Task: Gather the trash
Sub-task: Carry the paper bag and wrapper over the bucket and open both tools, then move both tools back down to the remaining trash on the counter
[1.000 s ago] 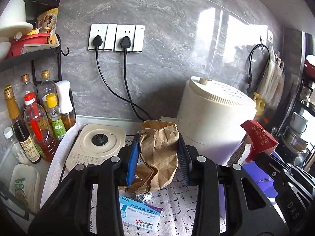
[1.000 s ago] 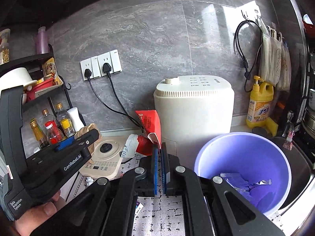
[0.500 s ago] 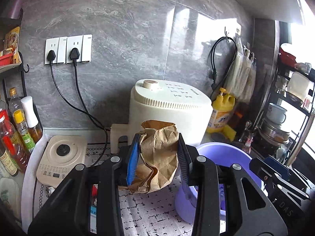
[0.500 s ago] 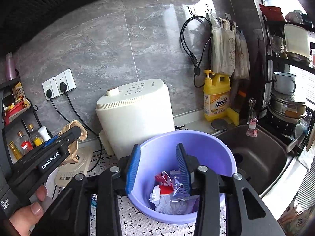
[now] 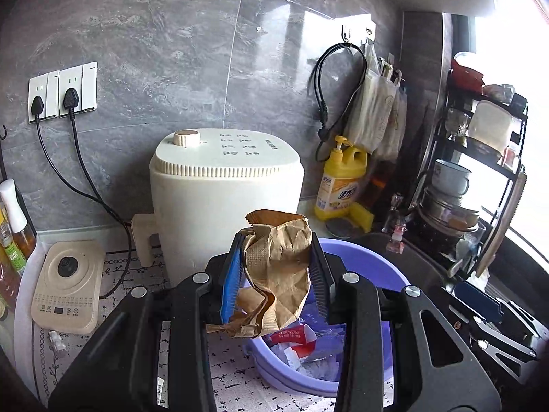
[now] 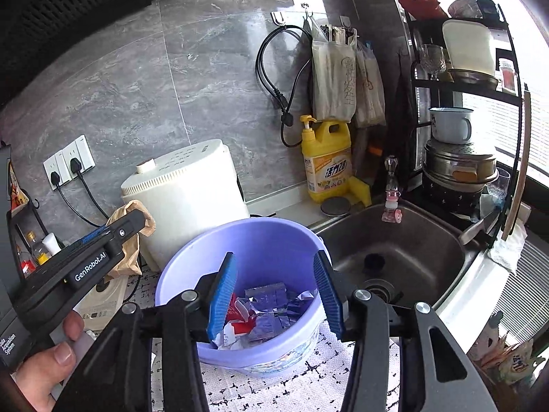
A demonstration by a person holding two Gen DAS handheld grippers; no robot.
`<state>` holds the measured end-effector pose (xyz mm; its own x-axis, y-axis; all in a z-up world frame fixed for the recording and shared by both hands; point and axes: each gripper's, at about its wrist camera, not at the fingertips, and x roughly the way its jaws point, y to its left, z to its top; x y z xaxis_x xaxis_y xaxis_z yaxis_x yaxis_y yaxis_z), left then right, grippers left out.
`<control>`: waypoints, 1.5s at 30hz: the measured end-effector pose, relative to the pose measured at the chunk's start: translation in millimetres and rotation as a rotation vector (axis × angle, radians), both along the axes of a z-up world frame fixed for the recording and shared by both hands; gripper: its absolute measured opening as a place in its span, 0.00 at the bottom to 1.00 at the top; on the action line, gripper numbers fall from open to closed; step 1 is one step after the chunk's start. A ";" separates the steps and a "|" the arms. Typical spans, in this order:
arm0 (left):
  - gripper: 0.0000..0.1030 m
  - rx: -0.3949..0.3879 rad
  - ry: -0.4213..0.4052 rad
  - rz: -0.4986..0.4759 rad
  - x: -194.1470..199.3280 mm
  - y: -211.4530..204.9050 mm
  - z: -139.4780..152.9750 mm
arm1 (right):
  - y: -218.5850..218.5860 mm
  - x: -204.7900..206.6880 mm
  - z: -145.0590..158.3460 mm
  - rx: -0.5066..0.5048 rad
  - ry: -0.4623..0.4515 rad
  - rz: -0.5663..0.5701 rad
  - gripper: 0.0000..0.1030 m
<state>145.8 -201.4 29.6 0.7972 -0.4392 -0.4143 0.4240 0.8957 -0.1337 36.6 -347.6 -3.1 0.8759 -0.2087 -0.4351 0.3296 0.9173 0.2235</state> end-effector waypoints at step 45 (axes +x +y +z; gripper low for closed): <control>0.94 0.057 0.073 0.550 -23.0 213.9 -27.8 | 148.6 57.5 -17.3 -0.032 -0.004 0.415 0.92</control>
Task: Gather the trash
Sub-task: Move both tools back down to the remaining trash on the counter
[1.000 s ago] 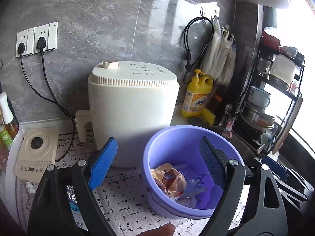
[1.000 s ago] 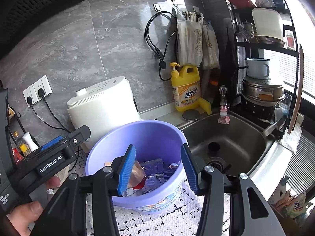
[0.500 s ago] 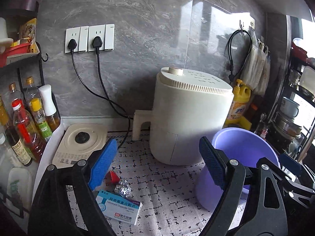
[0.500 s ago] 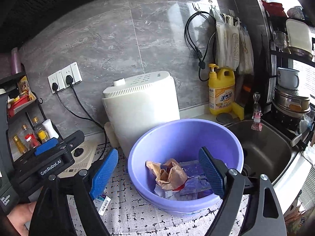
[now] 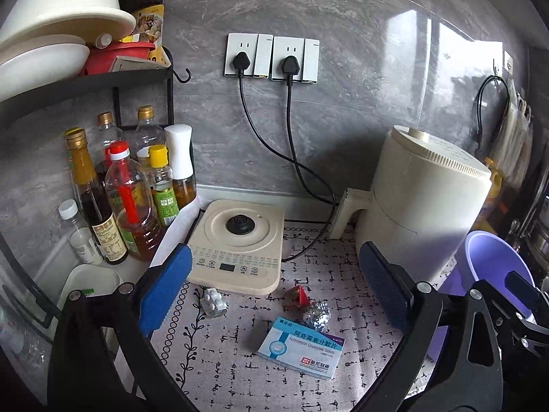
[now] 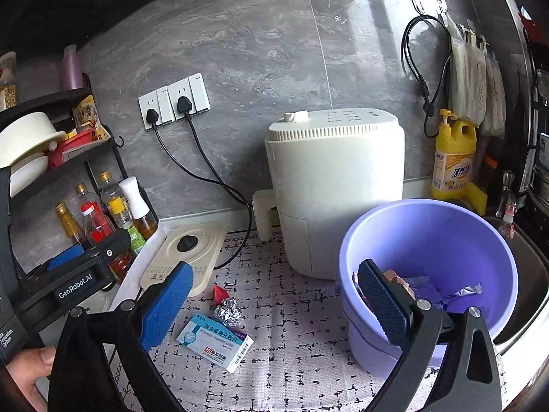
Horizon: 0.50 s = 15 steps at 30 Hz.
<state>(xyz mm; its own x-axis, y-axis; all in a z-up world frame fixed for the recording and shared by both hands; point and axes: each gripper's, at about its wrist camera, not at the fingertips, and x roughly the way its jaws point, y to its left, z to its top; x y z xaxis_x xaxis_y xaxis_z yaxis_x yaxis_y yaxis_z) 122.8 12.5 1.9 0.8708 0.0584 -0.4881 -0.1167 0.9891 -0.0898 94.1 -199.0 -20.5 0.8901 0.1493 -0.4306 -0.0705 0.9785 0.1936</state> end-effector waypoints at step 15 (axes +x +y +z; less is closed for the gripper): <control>0.94 -0.019 0.102 0.078 17.5 60.9 -44.1 | 60.4 39.5 -37.6 -0.046 0.107 0.116 0.77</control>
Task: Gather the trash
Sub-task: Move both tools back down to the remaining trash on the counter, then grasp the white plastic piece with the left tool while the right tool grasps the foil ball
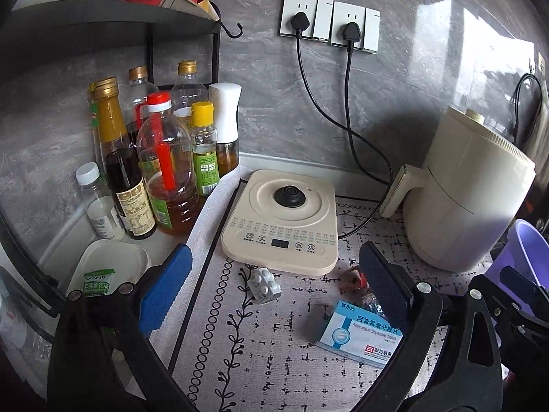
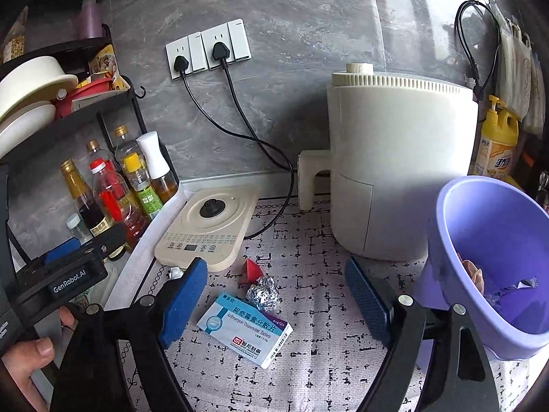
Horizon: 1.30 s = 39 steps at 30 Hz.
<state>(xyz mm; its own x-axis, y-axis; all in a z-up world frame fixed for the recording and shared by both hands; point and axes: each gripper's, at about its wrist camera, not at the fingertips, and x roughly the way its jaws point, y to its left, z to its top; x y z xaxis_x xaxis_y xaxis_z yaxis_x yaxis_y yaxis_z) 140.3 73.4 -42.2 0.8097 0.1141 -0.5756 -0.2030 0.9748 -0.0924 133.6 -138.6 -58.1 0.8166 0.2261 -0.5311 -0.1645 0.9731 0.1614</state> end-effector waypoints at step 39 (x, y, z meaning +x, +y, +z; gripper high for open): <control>0.24 -0.016 0.315 -0.058 90.8 8.2 -128.2 | 55.9 91.7 -103.4 -0.131 0.240 0.004 0.62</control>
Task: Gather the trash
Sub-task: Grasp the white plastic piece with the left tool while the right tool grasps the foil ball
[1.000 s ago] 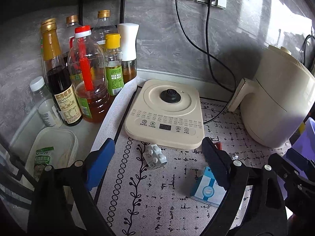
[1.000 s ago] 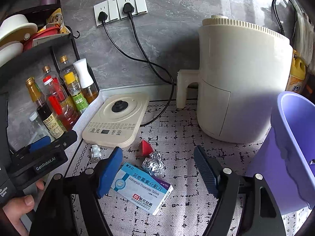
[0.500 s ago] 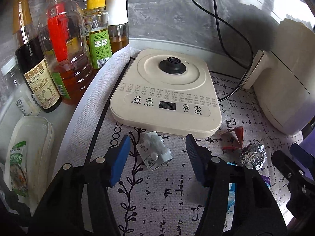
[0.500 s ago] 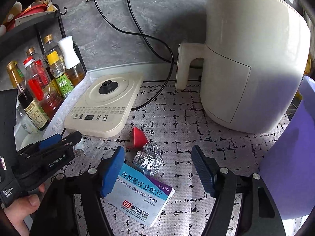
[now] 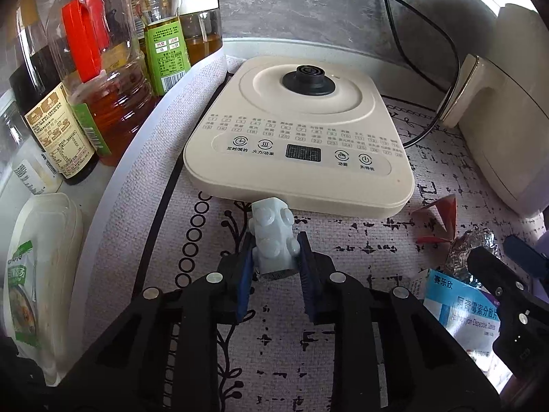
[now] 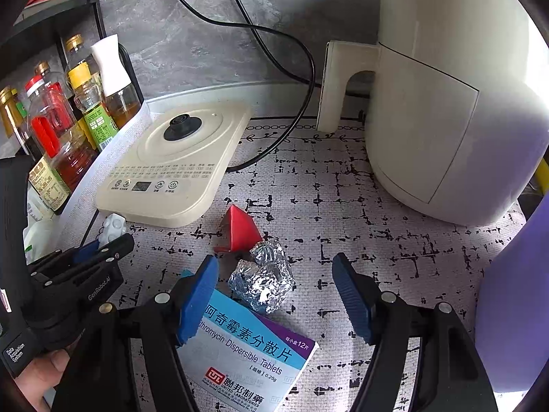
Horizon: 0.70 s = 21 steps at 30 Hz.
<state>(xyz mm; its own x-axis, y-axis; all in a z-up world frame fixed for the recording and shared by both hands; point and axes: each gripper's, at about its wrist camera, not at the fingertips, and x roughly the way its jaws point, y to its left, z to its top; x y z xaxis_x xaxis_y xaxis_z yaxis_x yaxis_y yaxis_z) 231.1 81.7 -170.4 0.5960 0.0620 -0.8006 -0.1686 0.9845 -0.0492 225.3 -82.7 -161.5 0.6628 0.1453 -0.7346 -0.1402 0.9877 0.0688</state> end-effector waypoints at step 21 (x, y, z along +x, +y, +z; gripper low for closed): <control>0.24 0.031 -0.176 0.022 -53.8 -16.1 82.7 | -22.8 -50.0 67.5 0.049 -0.138 0.023 0.35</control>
